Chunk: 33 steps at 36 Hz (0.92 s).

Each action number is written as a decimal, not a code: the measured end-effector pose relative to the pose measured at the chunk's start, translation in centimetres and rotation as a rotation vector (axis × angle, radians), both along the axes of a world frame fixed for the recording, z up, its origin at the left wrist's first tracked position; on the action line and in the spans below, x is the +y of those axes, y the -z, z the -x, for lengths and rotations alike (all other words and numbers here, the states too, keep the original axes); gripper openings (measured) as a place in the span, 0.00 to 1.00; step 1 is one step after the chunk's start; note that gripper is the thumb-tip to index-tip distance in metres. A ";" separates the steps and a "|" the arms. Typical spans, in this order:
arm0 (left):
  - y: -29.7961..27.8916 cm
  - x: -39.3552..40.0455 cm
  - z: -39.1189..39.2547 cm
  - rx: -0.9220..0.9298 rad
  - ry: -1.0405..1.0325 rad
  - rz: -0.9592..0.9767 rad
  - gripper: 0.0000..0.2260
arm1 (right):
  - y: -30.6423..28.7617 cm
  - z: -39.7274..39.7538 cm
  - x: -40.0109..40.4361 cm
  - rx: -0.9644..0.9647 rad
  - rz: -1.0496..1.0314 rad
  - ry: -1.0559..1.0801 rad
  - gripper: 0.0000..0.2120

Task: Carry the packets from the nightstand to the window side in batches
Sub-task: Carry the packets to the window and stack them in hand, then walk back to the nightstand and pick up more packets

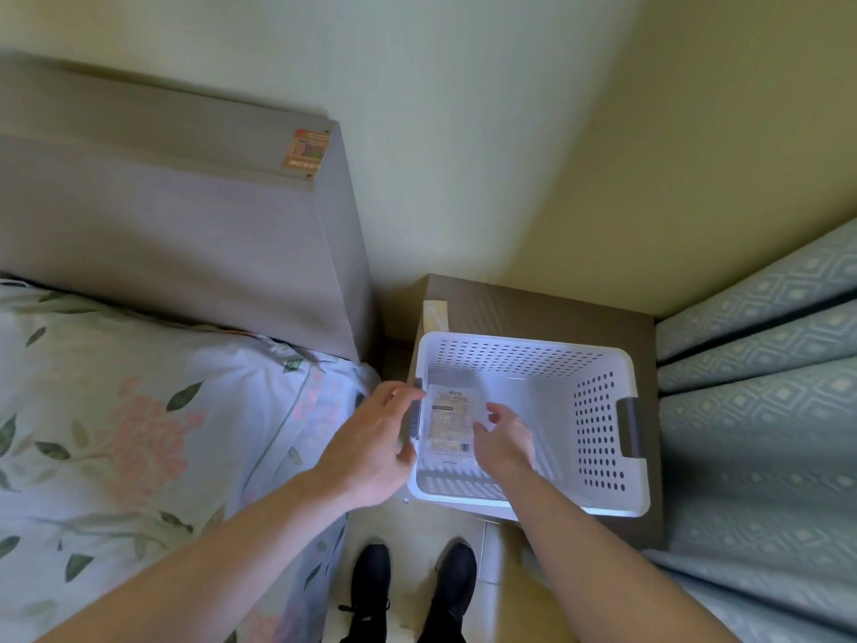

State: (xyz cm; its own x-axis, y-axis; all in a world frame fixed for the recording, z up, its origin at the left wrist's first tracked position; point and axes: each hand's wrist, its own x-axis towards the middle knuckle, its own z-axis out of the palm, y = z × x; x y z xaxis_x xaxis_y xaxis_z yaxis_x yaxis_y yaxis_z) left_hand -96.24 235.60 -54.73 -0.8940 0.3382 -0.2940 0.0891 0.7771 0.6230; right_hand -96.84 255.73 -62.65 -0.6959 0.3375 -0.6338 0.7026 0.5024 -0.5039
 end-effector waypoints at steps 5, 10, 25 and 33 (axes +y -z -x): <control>0.2 0.6 -1.0 -0.074 0.011 0.047 0.26 | -4.4 -2.4 3.2 0.131 -0.095 -0.143 0.20; -1.4 1.1 -1.8 -0.121 0.008 0.098 0.27 | -9.1 -6.2 6.5 0.074 -0.164 -0.315 0.16; -5.3 3.9 -7.0 -0.164 -0.172 0.103 0.27 | -11.9 -11.9 9.1 0.025 -0.284 -0.590 0.19; -12.1 0.4 -16.8 -0.067 -0.362 0.080 0.22 | -19.3 -15.6 4.1 0.190 -0.226 -0.766 0.22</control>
